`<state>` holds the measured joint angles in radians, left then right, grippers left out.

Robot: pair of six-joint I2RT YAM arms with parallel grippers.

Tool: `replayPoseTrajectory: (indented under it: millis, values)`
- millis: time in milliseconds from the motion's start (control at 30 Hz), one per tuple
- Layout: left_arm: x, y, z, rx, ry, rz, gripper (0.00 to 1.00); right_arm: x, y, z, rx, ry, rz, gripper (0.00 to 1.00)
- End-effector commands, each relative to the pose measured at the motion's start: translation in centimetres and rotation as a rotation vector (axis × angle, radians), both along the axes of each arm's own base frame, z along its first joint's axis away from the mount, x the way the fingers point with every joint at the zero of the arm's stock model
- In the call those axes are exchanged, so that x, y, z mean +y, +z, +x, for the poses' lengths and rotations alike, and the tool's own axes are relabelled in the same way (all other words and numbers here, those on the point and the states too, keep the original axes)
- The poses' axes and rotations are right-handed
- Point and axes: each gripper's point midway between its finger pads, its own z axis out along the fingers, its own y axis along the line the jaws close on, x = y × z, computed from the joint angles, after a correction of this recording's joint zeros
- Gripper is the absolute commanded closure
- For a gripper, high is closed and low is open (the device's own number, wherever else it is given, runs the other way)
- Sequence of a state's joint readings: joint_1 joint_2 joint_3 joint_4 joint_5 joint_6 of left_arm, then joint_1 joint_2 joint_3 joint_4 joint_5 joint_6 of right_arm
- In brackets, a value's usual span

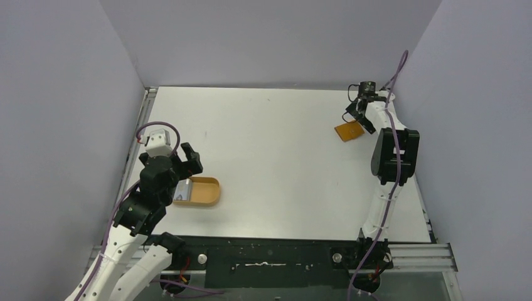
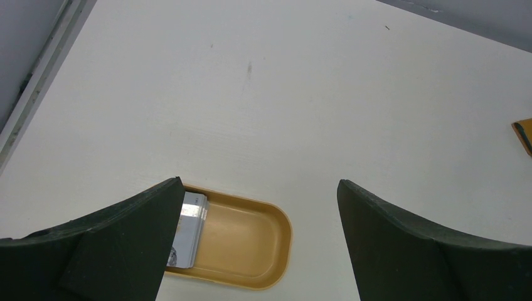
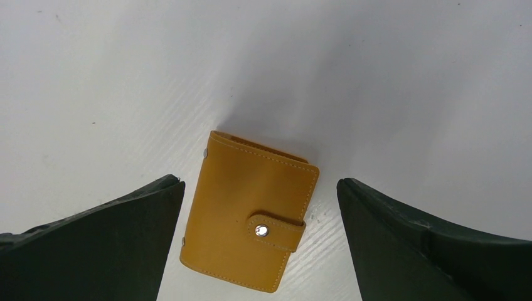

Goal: Put the credit cards into the card holder
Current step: Move the card holder to the center of the board.

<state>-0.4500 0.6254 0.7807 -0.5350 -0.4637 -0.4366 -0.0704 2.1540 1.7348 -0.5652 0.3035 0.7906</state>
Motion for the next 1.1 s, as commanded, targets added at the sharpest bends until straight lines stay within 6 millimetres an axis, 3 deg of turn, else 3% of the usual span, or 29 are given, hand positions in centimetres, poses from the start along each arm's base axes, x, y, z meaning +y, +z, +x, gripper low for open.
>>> replayPoseTrajectory:
  millis: [0,567,733,900,1067]
  values:
    - [0.2,1.9,0.3,-0.058,0.015,-0.021,0.08,-0.1,0.4,0.2,0.051,0.016,-0.052,0.01]
    - [0.3,2.1,0.2,-0.063,0.018,-0.023,0.09,2.8,-3.5,-0.4,0.182,0.121,-0.044,0.06]
    - [0.1,2.1,0.1,-0.065,0.008,-0.027,0.09,5.8,-4.4,-1.4,0.204,0.201,-0.032,0.09]
    - [-0.4,2.1,0.2,-0.062,-0.014,-0.037,0.09,8.9,-4.7,-3.8,0.230,0.303,-0.039,0.11]
    - [-0.7,2.0,0.3,-0.059,-0.026,-0.043,0.09,12.4,-5.3,-8.3,0.232,0.399,-0.013,0.13]
